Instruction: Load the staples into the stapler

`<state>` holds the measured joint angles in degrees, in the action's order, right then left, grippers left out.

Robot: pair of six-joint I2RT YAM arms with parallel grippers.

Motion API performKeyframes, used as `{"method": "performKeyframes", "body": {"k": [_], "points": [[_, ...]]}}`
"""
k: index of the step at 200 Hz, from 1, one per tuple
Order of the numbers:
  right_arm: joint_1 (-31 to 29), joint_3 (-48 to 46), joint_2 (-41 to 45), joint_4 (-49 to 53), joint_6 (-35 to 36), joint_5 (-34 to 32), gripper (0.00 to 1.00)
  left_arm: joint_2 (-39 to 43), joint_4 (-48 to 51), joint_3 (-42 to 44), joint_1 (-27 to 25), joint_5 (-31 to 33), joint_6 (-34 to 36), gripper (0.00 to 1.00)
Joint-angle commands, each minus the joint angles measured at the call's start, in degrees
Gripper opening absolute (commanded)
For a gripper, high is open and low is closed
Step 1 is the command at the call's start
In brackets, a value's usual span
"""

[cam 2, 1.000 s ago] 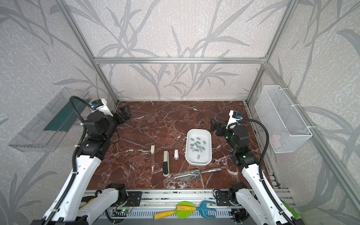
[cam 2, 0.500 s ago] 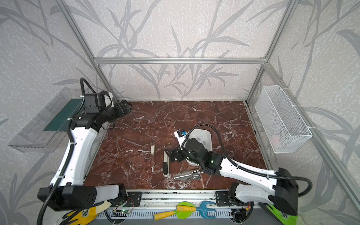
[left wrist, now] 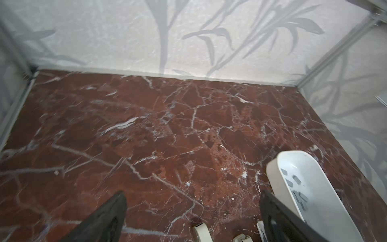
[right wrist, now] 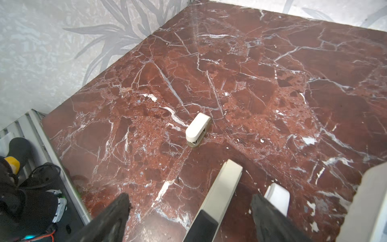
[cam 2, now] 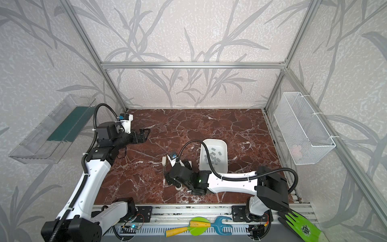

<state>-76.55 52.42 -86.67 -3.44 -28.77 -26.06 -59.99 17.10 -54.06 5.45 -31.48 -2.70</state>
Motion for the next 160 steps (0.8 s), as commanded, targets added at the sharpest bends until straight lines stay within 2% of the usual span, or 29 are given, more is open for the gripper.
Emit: {"method": "performKeyframes", "body": {"k": [1,27,44,58,69,76,82,98,109,124,140,160], "points": [[-3.67,-7.75,5.15,-1.74,-4.64,-9.6,0.9,-2.04,-8.0,-0.31,-0.48,-9.7,8.65,0.98],[-7.83,-15.8,7.38,-7.84,-7.3,-11.57,0.9,-5.98,-14.2,0.22,-1.2,-12.9,11.43,0.91],[-10.02,-15.94,5.31,-8.39,-9.19,-11.66,0.9,-8.18,-13.48,-1.93,-2.61,-16.44,18.67,0.88],[-11.41,-14.53,2.58,-8.59,-8.92,-12.33,0.9,-9.2,-6.28,-3.87,-4.45,-19.95,32.1,0.87],[-11.62,-13.29,0.22,-8.49,-9.08,-12.5,0.9,-9.65,2.41,-4.71,-6.21,-22.97,46.24,0.87],[-11.67,-12.55,-1.19,-8.34,-9.51,-12.77,0.9,-9.8,7.74,-4.04,-7.43,-24.85,56.11,0.82],[-11.67,-11.94,-2.45,-8.33,-9.88,-13.59,0.91,-9.75,8.38,-2.23,-8.31,-25.69,60.98,0.78],[-11.6,-10.69,-5.5,-9.44,-9.55,-16.33,0.9,-9.24,-0.19,5.05,-8.91,-30.32,63.14,0.83],[-11.44,-10.08,-7.22,-10.83,-8.35,-17.57,0.9,-8.47,2.73,5.71,-8.95,-31.6,69.69,0.83],[-10.43,-9.04,-8.76,-11.28,-8.08,-17.65,0.89,-7.05,3.66,4.67,-8.89,-29.72,69.08,0.78],[-8.29,-8.74,-10.27,-12.42,-6.2,-15.89,0.83,-5.79,2.92,6.25,-8.92,-28.69,70.78,0.79],[-5.75,-8.82,-12.69,-14.17,-4.82,-13.49,0.7,-6.96,5.3,6.78,-8.97,-27.27,74.71,0.81]]}}
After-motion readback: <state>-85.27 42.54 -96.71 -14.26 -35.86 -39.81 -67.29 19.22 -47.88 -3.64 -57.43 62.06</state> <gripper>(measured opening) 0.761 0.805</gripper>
